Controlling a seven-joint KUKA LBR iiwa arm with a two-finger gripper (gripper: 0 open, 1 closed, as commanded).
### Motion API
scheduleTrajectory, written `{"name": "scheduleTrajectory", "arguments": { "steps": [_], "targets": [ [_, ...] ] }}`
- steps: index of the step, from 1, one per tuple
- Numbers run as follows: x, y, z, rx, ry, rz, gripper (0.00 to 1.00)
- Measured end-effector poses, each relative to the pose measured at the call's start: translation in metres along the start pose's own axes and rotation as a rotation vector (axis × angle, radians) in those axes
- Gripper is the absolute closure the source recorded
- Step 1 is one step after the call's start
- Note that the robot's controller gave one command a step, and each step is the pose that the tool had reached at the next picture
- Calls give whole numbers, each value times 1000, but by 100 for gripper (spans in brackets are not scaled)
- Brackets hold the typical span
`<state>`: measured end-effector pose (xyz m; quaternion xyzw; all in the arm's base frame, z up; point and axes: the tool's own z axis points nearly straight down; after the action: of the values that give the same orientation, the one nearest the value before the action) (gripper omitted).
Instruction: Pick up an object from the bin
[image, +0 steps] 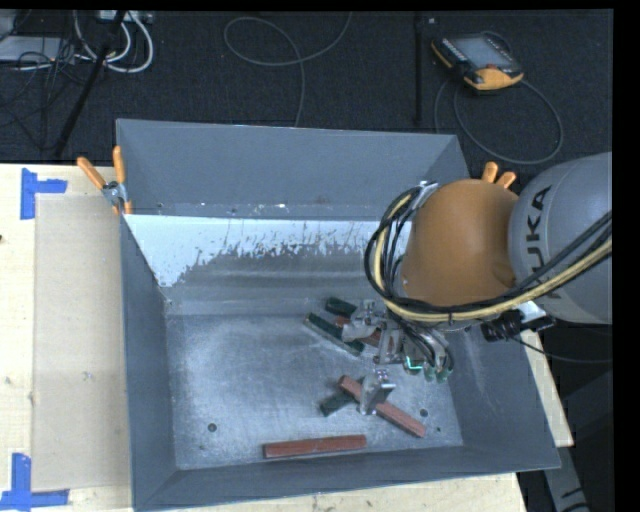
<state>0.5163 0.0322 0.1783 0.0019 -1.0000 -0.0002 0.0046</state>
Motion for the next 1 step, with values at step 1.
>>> {"name": "scheduleTrajectory", "arguments": {
  "steps": [1],
  "targets": [
    [-2,0,-4,0,-8,1,0]
  ]
}}
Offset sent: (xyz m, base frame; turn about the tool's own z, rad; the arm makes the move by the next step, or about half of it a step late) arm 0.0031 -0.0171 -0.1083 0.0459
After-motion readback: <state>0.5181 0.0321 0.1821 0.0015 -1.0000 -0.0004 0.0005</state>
